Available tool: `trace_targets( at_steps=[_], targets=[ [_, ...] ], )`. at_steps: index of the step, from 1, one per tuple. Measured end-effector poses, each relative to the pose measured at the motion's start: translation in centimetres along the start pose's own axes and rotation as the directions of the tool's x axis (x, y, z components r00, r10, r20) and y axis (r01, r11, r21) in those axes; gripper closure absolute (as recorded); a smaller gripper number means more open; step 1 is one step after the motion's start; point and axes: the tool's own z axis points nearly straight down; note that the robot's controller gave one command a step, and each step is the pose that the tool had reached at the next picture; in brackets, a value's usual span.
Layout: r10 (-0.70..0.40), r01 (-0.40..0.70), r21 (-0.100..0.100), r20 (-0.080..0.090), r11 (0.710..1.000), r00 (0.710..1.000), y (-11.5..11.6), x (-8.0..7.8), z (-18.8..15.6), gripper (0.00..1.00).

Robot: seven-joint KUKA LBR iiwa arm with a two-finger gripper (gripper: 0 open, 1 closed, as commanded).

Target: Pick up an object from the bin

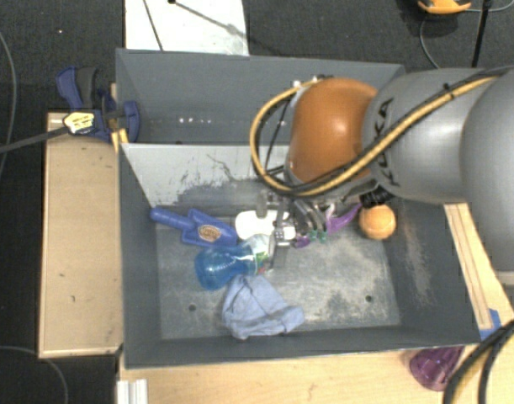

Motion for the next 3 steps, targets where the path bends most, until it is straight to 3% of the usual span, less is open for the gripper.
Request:
trace_targets(
  at_steps=[2, 3],
  targets=[
    [0.001, -0.001, -0.001, 0.007, 1.0, 1.0, 0.0, -0.1, -0.5, 0.0],
    [-0.083, 0.083, 0.001, 0.01, 0.997, 0.996, 2.2, 1.3, 0.5, 0.0]
  ],
)
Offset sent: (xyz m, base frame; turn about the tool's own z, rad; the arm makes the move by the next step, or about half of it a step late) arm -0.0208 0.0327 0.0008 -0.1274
